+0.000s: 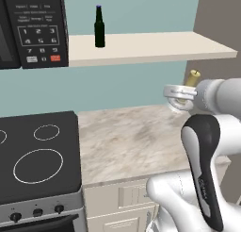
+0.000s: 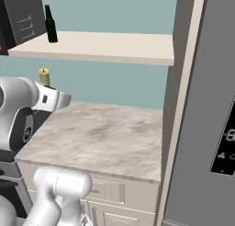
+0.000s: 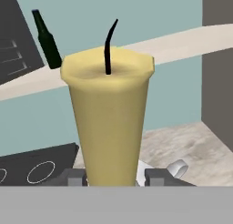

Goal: Get the candle and the beer from the cabinet and move them to the dining counter.

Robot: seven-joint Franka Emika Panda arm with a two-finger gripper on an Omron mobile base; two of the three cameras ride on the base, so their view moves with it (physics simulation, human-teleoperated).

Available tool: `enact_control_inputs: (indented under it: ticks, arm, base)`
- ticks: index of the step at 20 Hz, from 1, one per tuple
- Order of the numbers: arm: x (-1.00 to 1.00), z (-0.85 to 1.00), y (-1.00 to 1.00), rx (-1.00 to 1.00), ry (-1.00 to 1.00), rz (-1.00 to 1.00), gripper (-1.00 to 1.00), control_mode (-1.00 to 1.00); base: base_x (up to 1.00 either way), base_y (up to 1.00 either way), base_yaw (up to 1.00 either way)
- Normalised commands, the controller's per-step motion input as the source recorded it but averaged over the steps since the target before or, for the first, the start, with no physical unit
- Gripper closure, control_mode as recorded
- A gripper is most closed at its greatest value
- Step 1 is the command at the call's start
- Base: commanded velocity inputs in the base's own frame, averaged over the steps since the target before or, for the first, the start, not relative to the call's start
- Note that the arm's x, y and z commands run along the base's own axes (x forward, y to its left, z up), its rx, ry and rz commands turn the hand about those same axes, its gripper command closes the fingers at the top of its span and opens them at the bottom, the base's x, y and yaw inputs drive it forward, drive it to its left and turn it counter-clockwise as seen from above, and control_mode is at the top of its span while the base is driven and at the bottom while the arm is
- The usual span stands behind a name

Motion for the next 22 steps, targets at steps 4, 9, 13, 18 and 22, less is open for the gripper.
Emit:
enact_control_inputs:
  ticks: [4,9,13,18,22]
  arm:
    - [-0.09,-0.24,0.23,0.00,0.08,0.00,1.00,-1.00]
    - [-0.01,-0.16,0.15,0.00,0.01,0.00,1.00,-1.00]
    - [0.00,0.00,0.00,0.00,0.00,0.00,1.00,-1.00]
    - [0.00,0.00,0.00,0.00,0.00,0.00,1.00,-1.00]
    - [0.00,0.00,0.00,0.00,0.00,0.00,1.00,-1.00]
  base:
    - [0.00,0.00,0.00]
    - [0.00,0.00,0.00]
    - [0.00,0.00,0.00]
    - [0.00,0.00,0.00]
    - [0.00,0.00,0.00]
